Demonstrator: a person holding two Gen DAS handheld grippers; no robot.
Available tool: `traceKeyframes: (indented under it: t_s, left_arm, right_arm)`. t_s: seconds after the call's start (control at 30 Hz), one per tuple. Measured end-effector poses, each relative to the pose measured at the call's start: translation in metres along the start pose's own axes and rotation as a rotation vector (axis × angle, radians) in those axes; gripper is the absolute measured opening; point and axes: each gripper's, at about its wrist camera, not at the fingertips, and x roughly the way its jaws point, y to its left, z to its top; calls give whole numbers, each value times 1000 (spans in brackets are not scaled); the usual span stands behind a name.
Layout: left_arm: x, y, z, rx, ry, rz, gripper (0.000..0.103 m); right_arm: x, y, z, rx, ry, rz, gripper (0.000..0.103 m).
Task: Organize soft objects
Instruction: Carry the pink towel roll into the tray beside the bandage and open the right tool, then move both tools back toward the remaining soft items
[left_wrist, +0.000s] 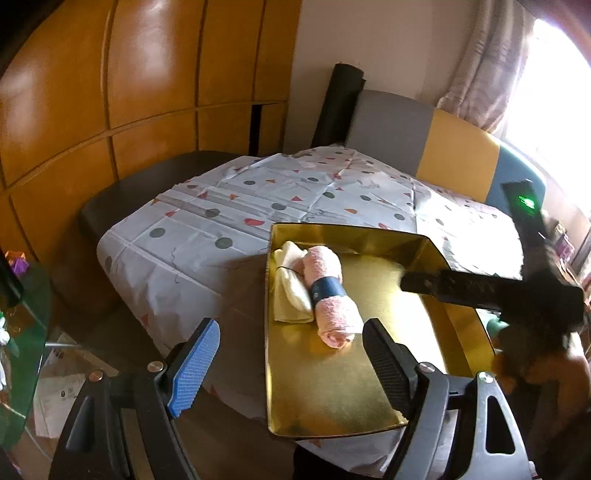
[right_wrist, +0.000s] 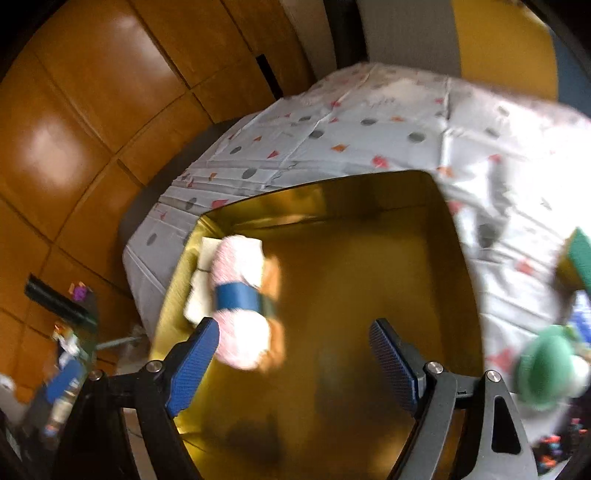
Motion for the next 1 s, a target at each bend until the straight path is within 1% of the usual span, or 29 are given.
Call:
traceKeyframes:
  t_s: [0.17, 0.3, 0.4, 0.53, 0.6, 0.77, 1.0]
  left_arm:
    - [-6, -21, 2, 52, -11, -14, 81]
    - [-9, -37, 2, 96, -13, -27, 81]
    - [-11, -51, 2, 129, -12, -40, 81]
    - [-12, -68, 0, 165, -9, -53, 81]
    - [-13, -75, 0, 181, -10, -62, 81]
    - [-12, -96, -4, 229, -1, -86, 81]
    - [-11, -122, -13, 286, 19, -118, 81]
  right_arm:
    - [-41, -23, -19, -58, -77, -83, 84]
    - [-75, -46, -32, -67, -142, -141, 84]
    - [-101, -64, -41, -78, -187, -202, 85]
    - [-126, -86, -51, -67, -226, -256, 86]
    - [-136, -98, -57, -60, -240, -293, 86]
    - [-156, -122, -71, -27, -266, -334, 86]
    - [-176, -154, -82, 28, -300, -379, 91]
